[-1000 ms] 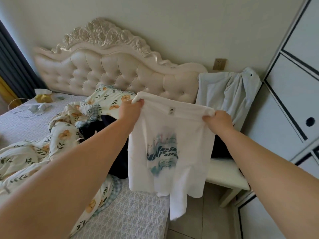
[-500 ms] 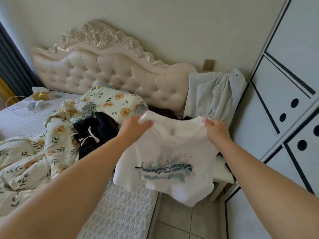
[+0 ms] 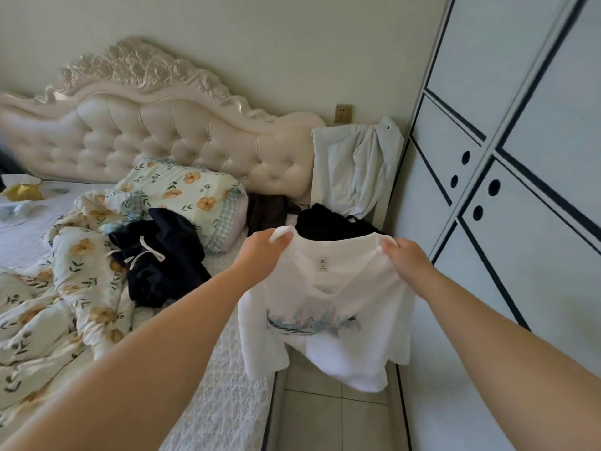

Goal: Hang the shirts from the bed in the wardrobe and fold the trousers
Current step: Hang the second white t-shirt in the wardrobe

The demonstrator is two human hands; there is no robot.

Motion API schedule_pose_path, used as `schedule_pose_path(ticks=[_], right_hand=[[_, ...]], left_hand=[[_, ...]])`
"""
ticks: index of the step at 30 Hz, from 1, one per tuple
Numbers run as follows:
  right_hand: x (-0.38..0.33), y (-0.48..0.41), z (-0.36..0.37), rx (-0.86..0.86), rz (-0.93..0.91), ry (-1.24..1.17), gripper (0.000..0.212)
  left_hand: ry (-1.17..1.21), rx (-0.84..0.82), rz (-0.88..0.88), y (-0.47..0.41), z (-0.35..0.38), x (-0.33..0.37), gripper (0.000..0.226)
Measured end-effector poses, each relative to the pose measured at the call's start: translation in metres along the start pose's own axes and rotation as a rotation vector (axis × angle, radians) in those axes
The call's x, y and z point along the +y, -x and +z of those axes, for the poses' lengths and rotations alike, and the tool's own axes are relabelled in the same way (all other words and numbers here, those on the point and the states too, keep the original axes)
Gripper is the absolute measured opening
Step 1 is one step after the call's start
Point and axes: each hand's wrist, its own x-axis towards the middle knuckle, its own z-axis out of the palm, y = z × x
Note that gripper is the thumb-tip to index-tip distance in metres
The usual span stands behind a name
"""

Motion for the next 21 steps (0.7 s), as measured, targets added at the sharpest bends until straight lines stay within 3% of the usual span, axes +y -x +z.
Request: schedule_pose_path(ticks=[4,12,16,21], right_hand=[[0.002,0.065,-0.003,0.233,-0.045,0.026,0.033],[0.023,0.198,-0.038,0.45,-0.122,0.101,0.04],[0.018,0.256,-0.079,0.618,-0.19,0.068,0.039],[-0.004,0.337,-0.139,0.789,-0.373,0.111,0.035]], left_hand=[[-0.035,-0.023,0.103,0.028,0.013,0.008,0.036],[-0.107,-0.19,0.321,0.117,0.034,0.044,0.033],[-0.1,-0.13,0.484,0.166,0.039,0.091,0.025],[0.075,-0.041,0.716,0.239,0.039,0.158,0.036]])
